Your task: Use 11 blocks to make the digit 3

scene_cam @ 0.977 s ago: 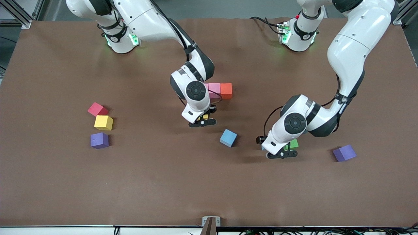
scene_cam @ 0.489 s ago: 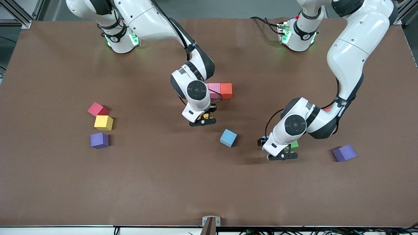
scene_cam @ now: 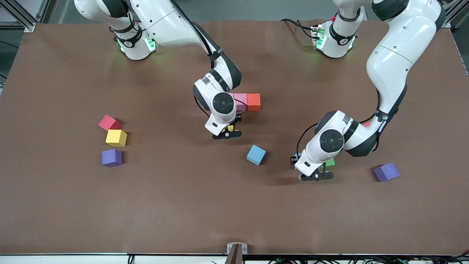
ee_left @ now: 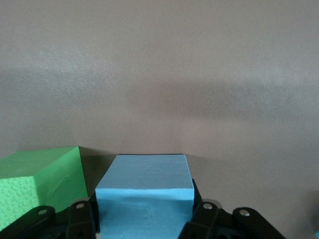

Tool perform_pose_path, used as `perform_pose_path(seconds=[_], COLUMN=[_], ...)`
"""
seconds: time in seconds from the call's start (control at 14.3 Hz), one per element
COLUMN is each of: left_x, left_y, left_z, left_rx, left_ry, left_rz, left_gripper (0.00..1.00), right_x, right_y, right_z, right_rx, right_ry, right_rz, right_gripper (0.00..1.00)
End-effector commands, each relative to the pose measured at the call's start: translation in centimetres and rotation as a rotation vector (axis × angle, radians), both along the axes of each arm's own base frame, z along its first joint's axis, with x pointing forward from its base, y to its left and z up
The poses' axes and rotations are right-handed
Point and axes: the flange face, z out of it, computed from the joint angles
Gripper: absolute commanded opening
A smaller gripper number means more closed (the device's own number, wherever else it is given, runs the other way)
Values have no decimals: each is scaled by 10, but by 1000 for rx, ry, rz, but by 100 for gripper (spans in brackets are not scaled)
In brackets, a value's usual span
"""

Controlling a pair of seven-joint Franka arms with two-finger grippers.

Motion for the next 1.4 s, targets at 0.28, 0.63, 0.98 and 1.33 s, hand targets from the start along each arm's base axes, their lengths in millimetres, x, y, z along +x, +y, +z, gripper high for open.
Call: perform_pose_path(seconds=[0.28, 0.63, 0.98, 1.33], left_x=[-25, -65, -95, -109], left_y=[-16, -64, -120, -152], left_z=[83, 71, 59, 42], left_rx=[76, 112, 78, 35], left_ry=[92, 128, 95, 122], left_rz=[150, 514, 957, 1278], left_gripper=[19, 19, 19, 19], right_x=[41, 108, 165, 191], right_y=[-9, -104, -243, -355], right_z=[85, 151, 151, 122], right_rx=[-17, 32, 83, 41], right_ry=[73, 49, 68, 36], right_rz=[-55, -138, -1, 163], right_gripper=[100, 100, 100, 100])
